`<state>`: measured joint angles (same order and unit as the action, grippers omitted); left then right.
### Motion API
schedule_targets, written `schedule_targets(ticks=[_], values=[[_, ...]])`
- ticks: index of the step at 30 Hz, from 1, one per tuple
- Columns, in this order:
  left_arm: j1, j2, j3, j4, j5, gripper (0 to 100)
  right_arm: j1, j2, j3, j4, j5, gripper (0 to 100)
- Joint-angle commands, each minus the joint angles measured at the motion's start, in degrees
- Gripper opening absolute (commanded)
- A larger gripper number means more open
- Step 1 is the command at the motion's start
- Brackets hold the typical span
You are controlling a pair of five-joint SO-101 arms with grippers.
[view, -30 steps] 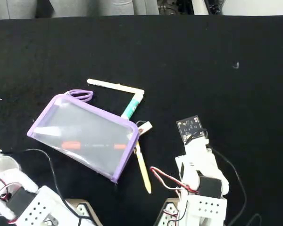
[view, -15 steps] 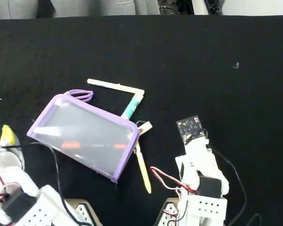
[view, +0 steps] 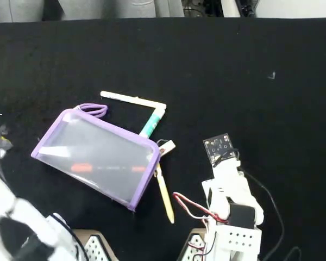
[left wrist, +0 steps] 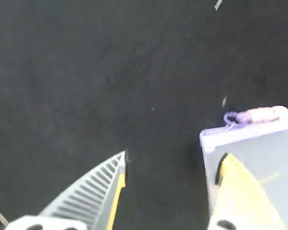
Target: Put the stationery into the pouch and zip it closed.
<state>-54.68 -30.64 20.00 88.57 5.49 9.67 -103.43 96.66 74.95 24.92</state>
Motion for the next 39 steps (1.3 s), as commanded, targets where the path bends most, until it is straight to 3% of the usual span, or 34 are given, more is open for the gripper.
schedule_targets(ticks=[1,4,11,15,28,32,37,39], values=[[0.75,13.45,-13.32,4.84,8.62,31,0.44,-5.05,-0.22,0.26,0.0,4.7],[2.42,20.92,-17.54,4.75,13.45,31,0.44,-5.05,-0.22,0.26,0.0,4.7],[12.53,36.84,-27.38,4.66,16.0,31,0.44,-5.05,-0.22,0.26,0.0,4.7],[15.69,43.87,-30.81,0.18,22.24,31,0.44,-5.05,-0.22,0.26,0.0,4.7],[22.11,61.98,-31.25,-12.66,22.86,31,0.44,-5.05,-0.22,0.26,0.0,4.7],[26.24,66.29,-34.15,-10.02,22.59,31,0.44,-5.05,-0.22,0.26,0.0,4.7],[30.99,66.9,-39.52,0.88,21.98,31,0.44,-5.05,-0.22,0.26,0.0,4.7],[33.8,67.08,-40.4,4.66,18.55,31,0.44,-5.05,-0.22,0.26,0.0,4.7]])
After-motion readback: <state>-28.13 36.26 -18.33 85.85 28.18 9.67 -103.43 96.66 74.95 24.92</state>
